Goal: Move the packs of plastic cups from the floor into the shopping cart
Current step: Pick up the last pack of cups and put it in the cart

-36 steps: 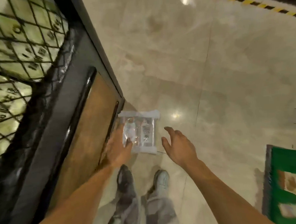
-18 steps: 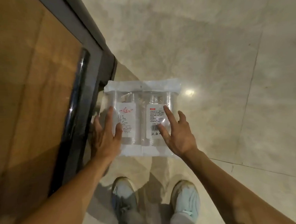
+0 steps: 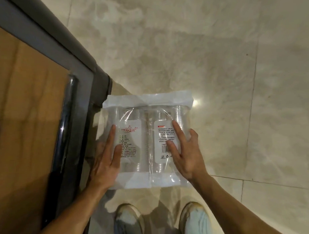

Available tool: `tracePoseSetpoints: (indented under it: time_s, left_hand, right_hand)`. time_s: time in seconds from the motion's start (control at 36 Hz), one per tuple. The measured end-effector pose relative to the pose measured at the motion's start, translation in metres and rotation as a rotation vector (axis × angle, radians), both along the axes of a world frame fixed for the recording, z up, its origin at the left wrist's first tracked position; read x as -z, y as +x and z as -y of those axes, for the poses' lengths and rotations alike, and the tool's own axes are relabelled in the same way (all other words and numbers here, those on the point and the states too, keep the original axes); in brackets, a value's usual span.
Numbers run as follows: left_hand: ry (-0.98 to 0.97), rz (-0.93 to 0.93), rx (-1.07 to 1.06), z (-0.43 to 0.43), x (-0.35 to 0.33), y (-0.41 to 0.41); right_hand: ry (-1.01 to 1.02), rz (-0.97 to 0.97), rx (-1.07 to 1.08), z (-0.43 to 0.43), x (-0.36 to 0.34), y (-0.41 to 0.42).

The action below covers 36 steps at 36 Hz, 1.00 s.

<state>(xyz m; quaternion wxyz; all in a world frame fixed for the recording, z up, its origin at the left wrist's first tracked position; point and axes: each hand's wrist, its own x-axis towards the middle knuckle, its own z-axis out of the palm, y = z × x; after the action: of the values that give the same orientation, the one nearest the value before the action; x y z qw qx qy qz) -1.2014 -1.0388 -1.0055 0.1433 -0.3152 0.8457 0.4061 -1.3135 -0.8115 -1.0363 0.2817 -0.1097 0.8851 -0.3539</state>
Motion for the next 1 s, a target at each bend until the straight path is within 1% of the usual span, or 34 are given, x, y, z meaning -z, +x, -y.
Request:
tracePoseSetpoints:
  time_s: [0.06,0.11,0.22,0.31,0.36,0.44,0.64,0.78,0.86,1.0]
  left_hand:
    - [-0.028,0.002,0.023,-0.010,-0.031,-0.012]
    - [-0.023,-0.041,0.068,-0.018,-0.062,-0.025]
    - [0.096,-0.051,0.073,-0.036,-0.145,-0.055]
    - [0.117,-0.084,0.115,-0.050,-0.219,-0.081]
    - [0.153,-0.078,0.124,-0.057,-0.276,-0.102]
    - [0.135,-0.088,0.221,-0.066,-0.368,-0.132]
    - [0.222,-0.221,0.313,-0.081,-0.581,-0.189]
    - [0.158,-0.297,0.352,-0.101,-0.718,-0.210]
    - [0.099,-0.314,0.388,-0.117,-0.785,-0.221]
    - [-0.111,-0.273,0.451,-0.153,-0.868,-0.251]
  right_hand:
    - [0.026,-0.018,0.006,-0.011,-0.036,-0.007]
    - [0.075,-0.019,0.029,-0.024,-0.079,-0.016]
    - [0.091,-0.056,0.053,-0.052,-0.178,-0.038]
    - [0.089,-0.089,0.084,-0.073,-0.261,-0.061]
    - [0.087,-0.110,0.108,-0.084,-0.322,-0.077]
    - [0.088,-0.135,0.116,-0.099,-0.412,-0.104]
    - [0.066,-0.192,0.173,-0.123,-0.621,-0.149]
    - [0.003,-0.250,0.237,-0.146,-0.752,-0.156]
    - [-0.005,-0.281,0.273,-0.165,-0.821,-0.157]
    - [0.047,-0.342,0.333,-0.202,-0.907,-0.168]
